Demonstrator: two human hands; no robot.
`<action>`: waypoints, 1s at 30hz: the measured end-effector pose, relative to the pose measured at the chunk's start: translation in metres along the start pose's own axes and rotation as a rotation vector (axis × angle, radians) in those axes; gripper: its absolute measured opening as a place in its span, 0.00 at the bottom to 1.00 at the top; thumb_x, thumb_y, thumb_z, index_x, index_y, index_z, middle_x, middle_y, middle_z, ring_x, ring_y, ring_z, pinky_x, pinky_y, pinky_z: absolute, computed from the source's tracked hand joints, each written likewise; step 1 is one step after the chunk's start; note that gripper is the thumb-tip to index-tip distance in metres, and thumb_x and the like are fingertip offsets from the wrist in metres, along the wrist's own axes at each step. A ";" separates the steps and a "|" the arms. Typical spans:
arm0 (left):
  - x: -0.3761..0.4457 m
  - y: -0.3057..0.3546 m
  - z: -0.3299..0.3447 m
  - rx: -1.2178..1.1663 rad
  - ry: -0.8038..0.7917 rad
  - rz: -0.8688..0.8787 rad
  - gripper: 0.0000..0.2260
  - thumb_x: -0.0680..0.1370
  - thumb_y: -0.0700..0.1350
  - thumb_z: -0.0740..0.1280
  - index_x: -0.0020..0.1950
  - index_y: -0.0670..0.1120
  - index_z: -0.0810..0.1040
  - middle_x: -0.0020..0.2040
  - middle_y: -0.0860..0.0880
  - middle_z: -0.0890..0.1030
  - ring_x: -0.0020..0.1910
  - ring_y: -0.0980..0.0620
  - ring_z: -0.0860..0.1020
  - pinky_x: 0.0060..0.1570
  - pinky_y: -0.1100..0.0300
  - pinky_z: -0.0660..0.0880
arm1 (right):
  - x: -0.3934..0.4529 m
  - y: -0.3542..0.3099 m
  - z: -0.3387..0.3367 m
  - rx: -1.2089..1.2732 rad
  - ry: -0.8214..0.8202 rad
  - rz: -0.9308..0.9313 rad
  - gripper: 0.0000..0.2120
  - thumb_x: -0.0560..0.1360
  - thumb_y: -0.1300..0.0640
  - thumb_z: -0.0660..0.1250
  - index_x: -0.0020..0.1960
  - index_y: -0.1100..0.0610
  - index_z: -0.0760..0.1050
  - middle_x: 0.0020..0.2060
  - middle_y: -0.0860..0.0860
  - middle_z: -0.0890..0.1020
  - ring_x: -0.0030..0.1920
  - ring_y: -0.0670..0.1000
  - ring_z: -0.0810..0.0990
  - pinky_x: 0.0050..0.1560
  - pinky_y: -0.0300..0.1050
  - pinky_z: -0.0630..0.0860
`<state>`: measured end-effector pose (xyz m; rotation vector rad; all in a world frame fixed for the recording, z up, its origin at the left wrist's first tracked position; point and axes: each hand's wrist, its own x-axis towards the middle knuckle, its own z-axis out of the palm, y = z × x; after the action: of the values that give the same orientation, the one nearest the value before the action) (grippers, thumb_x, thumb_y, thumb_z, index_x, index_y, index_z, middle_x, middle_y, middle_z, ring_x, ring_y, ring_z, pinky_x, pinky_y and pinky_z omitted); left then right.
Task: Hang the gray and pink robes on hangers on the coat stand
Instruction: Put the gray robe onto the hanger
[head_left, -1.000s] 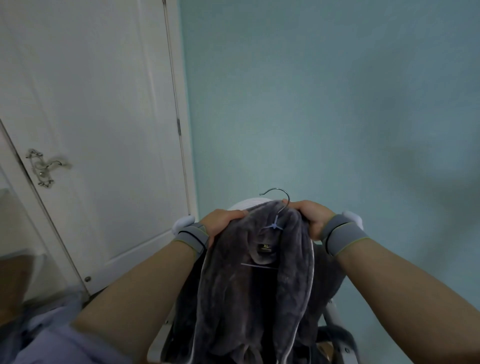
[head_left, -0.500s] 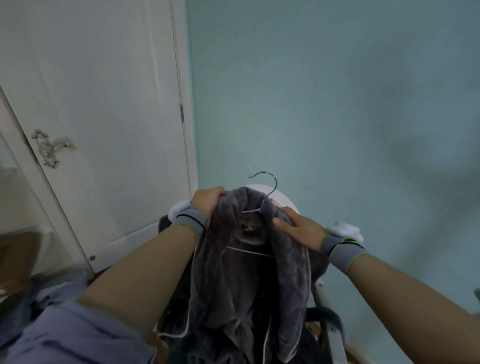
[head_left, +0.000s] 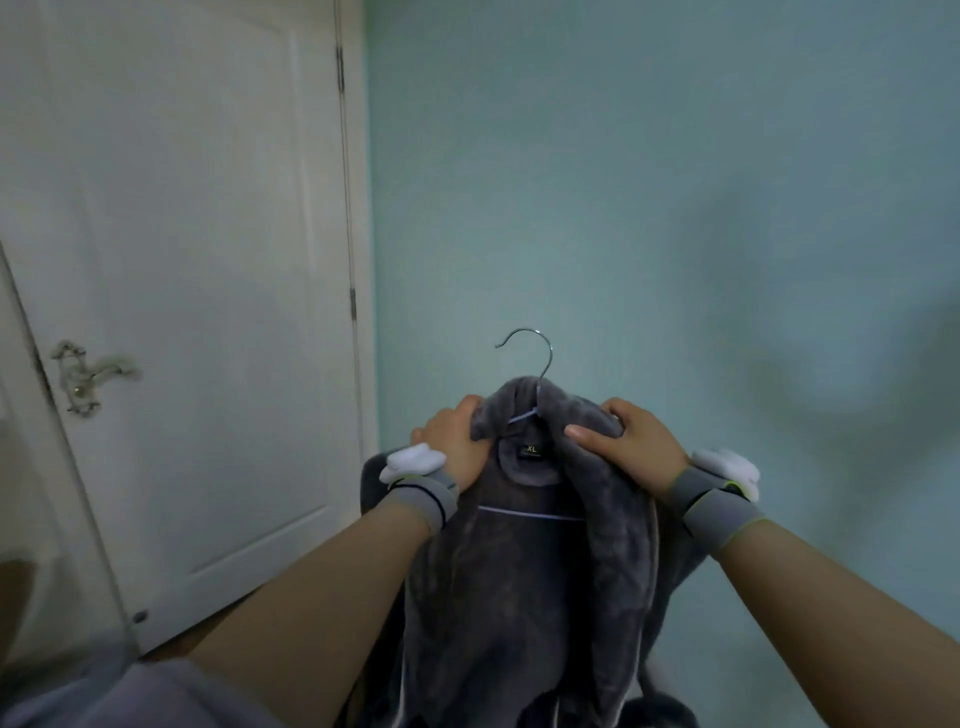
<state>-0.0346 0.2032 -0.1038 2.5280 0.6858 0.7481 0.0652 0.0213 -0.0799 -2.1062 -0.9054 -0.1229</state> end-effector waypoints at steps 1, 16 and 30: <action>0.008 0.016 -0.011 -0.027 0.065 0.041 0.13 0.77 0.55 0.59 0.60 0.54 0.71 0.57 0.43 0.80 0.58 0.40 0.77 0.55 0.50 0.69 | 0.002 -0.011 -0.017 -0.025 0.062 -0.029 0.15 0.69 0.45 0.71 0.38 0.56 0.71 0.33 0.51 0.75 0.38 0.50 0.72 0.40 0.43 0.66; 0.026 0.318 -0.104 -0.292 0.312 0.616 0.16 0.76 0.42 0.58 0.61 0.56 0.72 0.55 0.42 0.75 0.55 0.39 0.74 0.53 0.51 0.64 | -0.062 -0.073 -0.306 -0.248 0.779 0.022 0.20 0.71 0.44 0.68 0.41 0.62 0.76 0.36 0.56 0.78 0.43 0.55 0.77 0.43 0.45 0.68; 0.056 0.419 -0.064 -0.132 0.211 0.534 0.10 0.75 0.45 0.60 0.56 0.50 0.70 0.54 0.40 0.78 0.52 0.38 0.78 0.51 0.49 0.74 | -0.036 -0.002 -0.401 -0.202 0.602 0.154 0.21 0.72 0.41 0.66 0.30 0.55 0.67 0.38 0.54 0.76 0.41 0.53 0.73 0.42 0.40 0.65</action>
<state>0.1096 -0.0825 0.1803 2.5479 0.0023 1.2045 0.1237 -0.2877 0.1721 -2.1244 -0.3796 -0.7493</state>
